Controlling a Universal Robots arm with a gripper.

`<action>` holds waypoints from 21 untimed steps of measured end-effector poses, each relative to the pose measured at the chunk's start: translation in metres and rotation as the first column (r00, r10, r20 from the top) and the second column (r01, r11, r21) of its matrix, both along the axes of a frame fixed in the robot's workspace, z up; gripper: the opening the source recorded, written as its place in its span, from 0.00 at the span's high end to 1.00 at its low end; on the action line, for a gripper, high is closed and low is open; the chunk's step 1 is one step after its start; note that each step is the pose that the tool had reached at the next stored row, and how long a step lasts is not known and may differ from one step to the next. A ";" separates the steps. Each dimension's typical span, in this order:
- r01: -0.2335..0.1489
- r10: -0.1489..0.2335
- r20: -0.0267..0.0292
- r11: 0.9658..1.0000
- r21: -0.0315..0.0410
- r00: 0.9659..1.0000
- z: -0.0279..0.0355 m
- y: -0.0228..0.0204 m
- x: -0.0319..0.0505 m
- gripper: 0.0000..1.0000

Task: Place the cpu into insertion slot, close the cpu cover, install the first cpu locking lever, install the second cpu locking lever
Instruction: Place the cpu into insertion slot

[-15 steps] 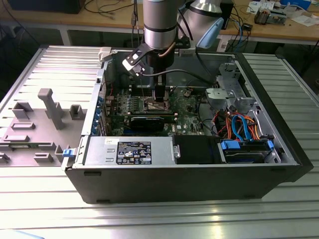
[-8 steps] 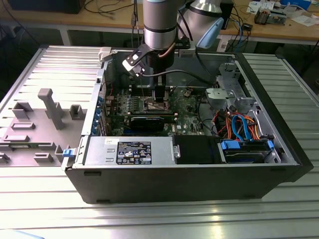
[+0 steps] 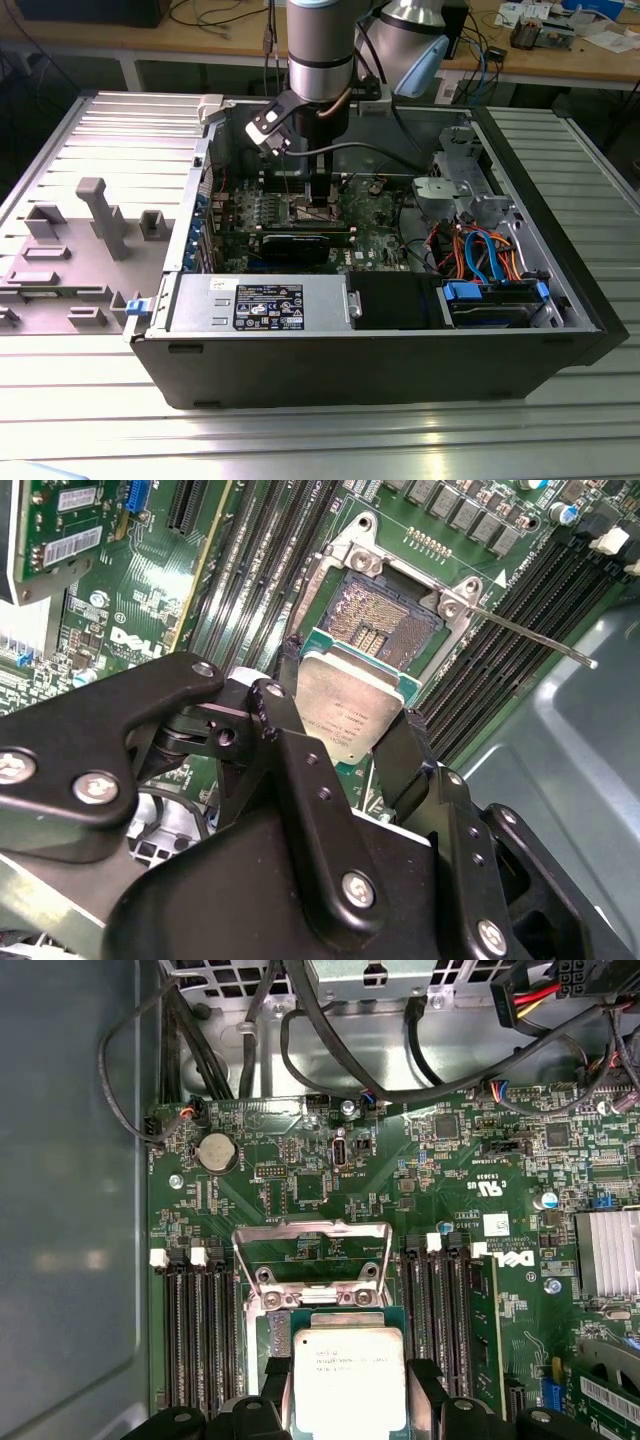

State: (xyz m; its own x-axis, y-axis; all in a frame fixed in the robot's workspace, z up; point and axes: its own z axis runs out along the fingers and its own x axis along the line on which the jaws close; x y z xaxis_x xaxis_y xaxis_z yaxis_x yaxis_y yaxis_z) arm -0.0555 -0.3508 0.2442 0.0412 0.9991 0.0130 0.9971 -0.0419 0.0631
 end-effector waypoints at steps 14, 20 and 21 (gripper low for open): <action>0.000 0.000 0.000 1.000 0.000 1.000 -0.0026 0.0000 -0.0001 0.45; 0.000 0.000 0.000 1.000 0.000 1.000 -0.0036 0.0000 -0.0001 0.45; 0.000 0.000 0.000 1.000 0.000 1.000 -0.0038 0.0000 -0.0001 0.45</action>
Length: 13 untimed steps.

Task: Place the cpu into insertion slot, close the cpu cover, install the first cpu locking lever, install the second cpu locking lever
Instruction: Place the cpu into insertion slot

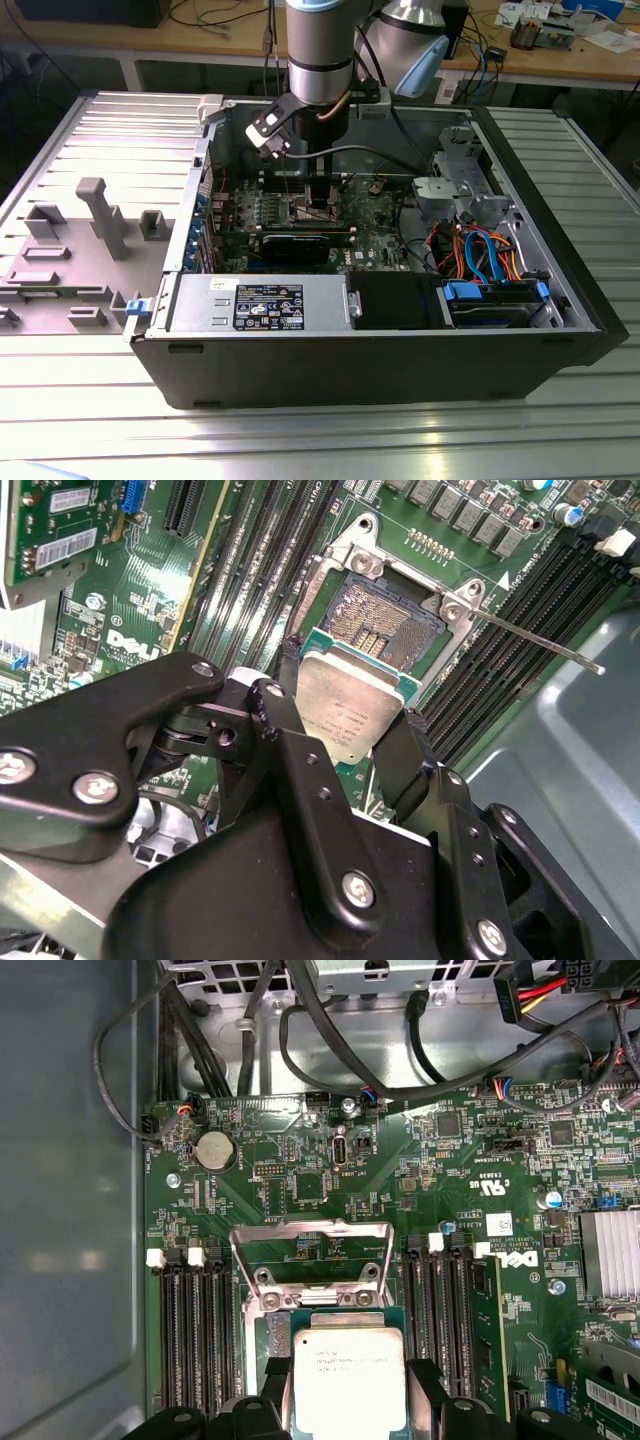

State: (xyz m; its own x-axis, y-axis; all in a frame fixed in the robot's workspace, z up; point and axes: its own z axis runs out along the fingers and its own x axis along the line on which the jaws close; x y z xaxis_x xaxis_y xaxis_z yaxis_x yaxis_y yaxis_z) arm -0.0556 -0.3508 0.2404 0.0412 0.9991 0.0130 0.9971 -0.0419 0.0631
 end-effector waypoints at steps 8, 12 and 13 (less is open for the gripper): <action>0.000 0.000 0.000 1.000 0.000 1.000 -0.0019 0.0000 0.0000 0.45; 0.000 0.000 0.000 1.000 0.000 1.000 -0.0034 0.0000 0.0000 0.45; 0.000 0.000 0.000 1.000 0.000 1.000 -0.0037 0.0000 0.0000 0.45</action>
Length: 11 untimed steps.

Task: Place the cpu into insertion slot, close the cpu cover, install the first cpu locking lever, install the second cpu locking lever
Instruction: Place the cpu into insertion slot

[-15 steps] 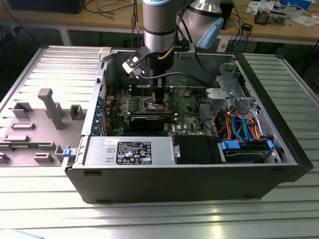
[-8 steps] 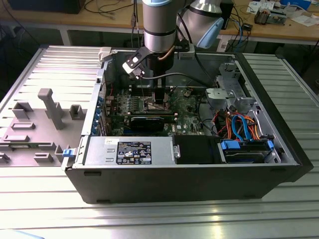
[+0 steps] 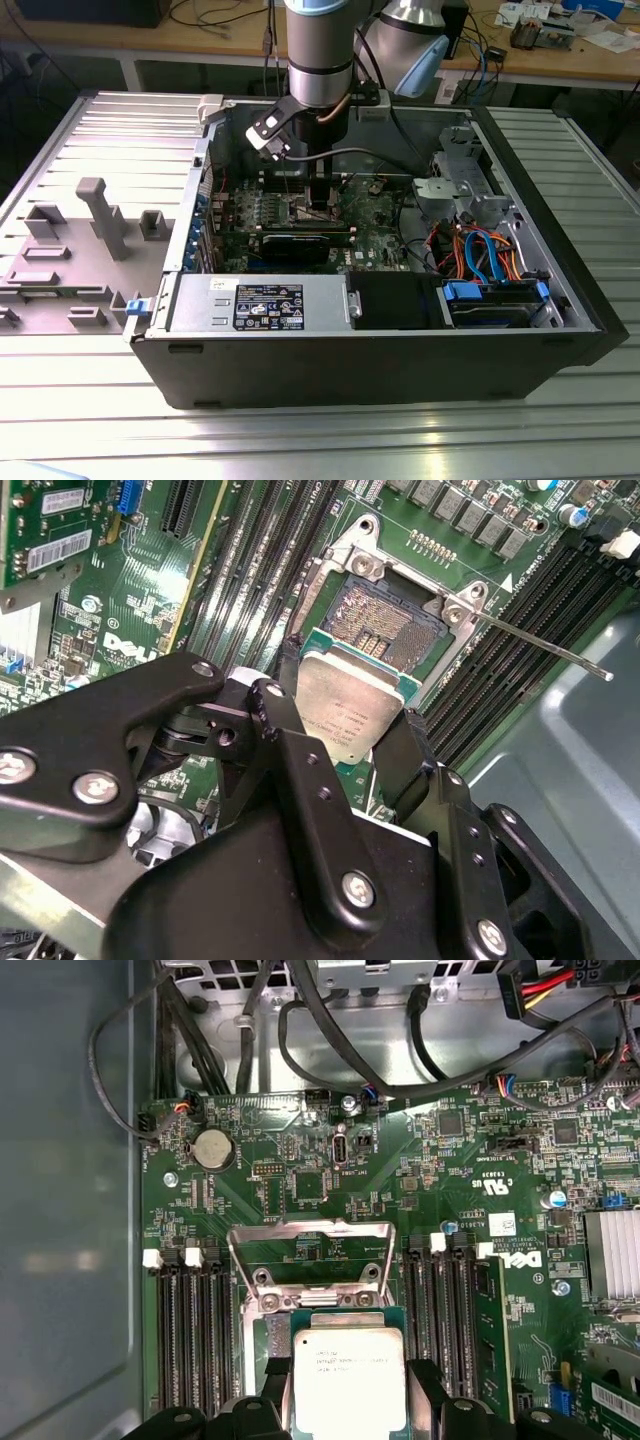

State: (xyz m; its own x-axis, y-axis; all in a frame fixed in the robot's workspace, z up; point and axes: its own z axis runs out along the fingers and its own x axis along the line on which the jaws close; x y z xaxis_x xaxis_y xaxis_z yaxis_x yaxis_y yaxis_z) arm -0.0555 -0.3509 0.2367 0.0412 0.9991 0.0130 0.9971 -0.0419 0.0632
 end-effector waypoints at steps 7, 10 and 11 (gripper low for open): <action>0.000 0.000 0.000 1.000 0.000 1.000 -0.0025 0.0000 0.0000 0.45; 0.000 0.000 0.000 1.000 0.000 1.000 -0.0033 0.0000 0.0000 0.45; 0.000 0.000 0.000 1.000 0.000 1.000 -0.0034 0.0000 0.0000 0.45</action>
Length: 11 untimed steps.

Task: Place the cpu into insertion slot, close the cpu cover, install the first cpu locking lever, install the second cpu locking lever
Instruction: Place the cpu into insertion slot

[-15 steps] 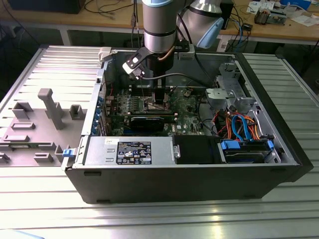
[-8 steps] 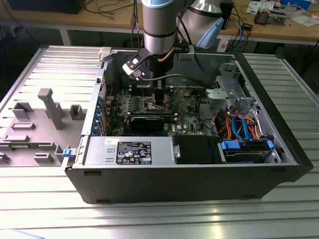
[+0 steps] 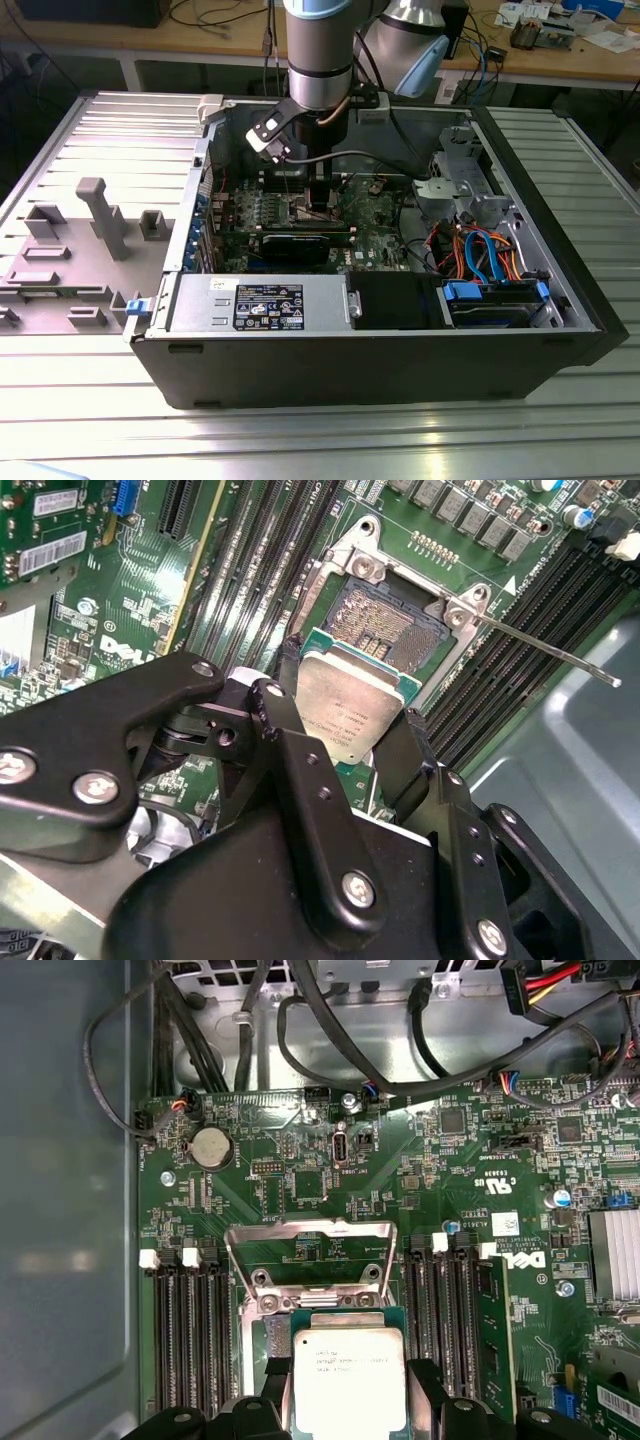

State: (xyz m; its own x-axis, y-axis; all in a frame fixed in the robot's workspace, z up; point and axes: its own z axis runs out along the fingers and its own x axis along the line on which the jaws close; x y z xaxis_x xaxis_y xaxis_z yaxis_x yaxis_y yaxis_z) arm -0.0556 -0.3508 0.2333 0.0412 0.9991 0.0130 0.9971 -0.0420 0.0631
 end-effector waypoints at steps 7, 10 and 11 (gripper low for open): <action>0.000 0.000 0.000 1.000 0.000 1.000 -0.0017 0.0000 0.0000 0.45; 0.000 0.000 0.000 1.000 0.000 1.000 -0.0023 0.0000 0.0000 0.45; 0.000 0.000 0.000 1.000 0.000 1.000 -0.0024 0.0000 0.0000 0.45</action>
State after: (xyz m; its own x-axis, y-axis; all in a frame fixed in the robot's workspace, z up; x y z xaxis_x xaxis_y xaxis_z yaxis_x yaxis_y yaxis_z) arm -0.0556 -0.3508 0.2309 0.0412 0.9991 0.0130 0.9971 -0.0419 0.0632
